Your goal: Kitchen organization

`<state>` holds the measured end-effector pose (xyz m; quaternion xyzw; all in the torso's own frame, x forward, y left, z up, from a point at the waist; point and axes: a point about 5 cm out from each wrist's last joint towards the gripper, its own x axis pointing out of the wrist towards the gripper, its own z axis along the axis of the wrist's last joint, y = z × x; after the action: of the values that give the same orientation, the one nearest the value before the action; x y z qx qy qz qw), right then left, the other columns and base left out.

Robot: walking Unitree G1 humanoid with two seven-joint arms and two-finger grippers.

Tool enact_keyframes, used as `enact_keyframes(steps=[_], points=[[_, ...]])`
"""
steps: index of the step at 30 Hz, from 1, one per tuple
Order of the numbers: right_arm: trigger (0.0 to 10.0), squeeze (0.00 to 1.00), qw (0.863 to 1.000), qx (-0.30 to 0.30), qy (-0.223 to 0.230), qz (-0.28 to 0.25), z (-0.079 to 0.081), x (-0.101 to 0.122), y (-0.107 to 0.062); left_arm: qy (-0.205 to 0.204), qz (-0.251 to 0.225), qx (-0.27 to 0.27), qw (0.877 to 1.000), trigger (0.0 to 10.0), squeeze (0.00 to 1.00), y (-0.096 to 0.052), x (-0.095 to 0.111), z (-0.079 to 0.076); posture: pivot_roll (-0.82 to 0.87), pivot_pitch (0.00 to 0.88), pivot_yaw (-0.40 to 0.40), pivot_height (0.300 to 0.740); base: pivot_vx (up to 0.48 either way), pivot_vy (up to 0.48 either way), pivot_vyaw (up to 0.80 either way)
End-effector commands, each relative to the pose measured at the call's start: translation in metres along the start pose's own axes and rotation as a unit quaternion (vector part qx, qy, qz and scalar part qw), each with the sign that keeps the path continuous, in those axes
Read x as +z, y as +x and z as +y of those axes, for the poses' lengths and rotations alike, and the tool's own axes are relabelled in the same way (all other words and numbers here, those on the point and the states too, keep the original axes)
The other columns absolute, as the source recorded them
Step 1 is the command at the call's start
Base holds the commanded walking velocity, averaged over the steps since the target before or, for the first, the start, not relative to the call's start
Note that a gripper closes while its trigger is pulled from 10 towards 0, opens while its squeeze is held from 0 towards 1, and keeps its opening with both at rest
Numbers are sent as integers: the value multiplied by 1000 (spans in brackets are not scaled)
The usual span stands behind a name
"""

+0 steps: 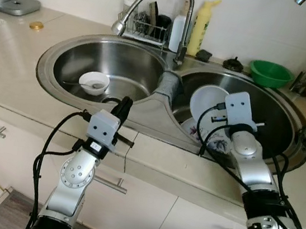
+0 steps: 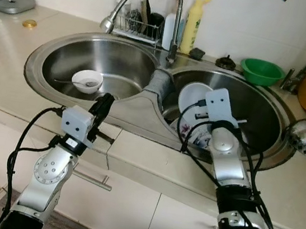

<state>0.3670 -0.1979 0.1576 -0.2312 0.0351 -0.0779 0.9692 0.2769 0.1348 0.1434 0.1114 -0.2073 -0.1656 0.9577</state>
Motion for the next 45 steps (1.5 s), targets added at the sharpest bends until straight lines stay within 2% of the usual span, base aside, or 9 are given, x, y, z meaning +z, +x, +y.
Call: enact_keyframes(steps=[1, 11, 17, 18, 19, 20, 35, 41, 45], points=[[10000, 0, 999, 12, -15, 35, -6, -8, 4, 2, 3, -9, 1000, 10000, 0, 0, -2, -3, 142, 0, -63, 740, 0, 0, 0], [10000, 0, 980, 102, -55, 164, 4, -55, -5, 0, 6, -10, 1000, 10000, 0, -1, -3, -5, 140, 0, -64, 740, 0, 0, 0], [10000, 0, 977, 111, -40, 176, 2, -60, -7, -1, 6, -9, 1000, 10000, 0, -1, -3, -5, 138, 0, -63, 740, 0, 0, 0], [10000, 471, 977, 117, -35, 176, 3, -60, -8, -1, 6, -9, 1000, 10000, 0, -2, -3, -5, 137, 0, -63, 740, 0, 0, 0], [10000, 471, 976, 121, -32, 176, 4, -60, -8, -1, 7, -10, 1000, 10000, 0, -2, -3, -5, 137, 0, -63, 740, 0, 0, 0], [10000, 1000, 976, 126, -29, 176, 6, -60, -9, -1, 7, -10, 1000, 10000, 0, -2, -3, -5, 137, 0, -63, 740, 0, 0, 0], [10000, 1000, 991, 80, 39, 98, -5, -34, -8, -8, 14, -8, 1000, 10000, 0, -1, -4, -4, 135, 0, -60, 740, 0, 0, 0], [10000, 1000, 995, 40, 90, 17, -17, -10, -10, -8, 15, -10, 1000, 10000, 0, -1, -4, -4, 136, 0, -59, 740, 0, 0, 0], [10000, 1000, 986, -17, 145, -82, -34, 21, -17, -11, 15, -10, 1000, 10000, 0, -1, -4, -4, 133, 0, -56, 740, 0, 0, 0]])
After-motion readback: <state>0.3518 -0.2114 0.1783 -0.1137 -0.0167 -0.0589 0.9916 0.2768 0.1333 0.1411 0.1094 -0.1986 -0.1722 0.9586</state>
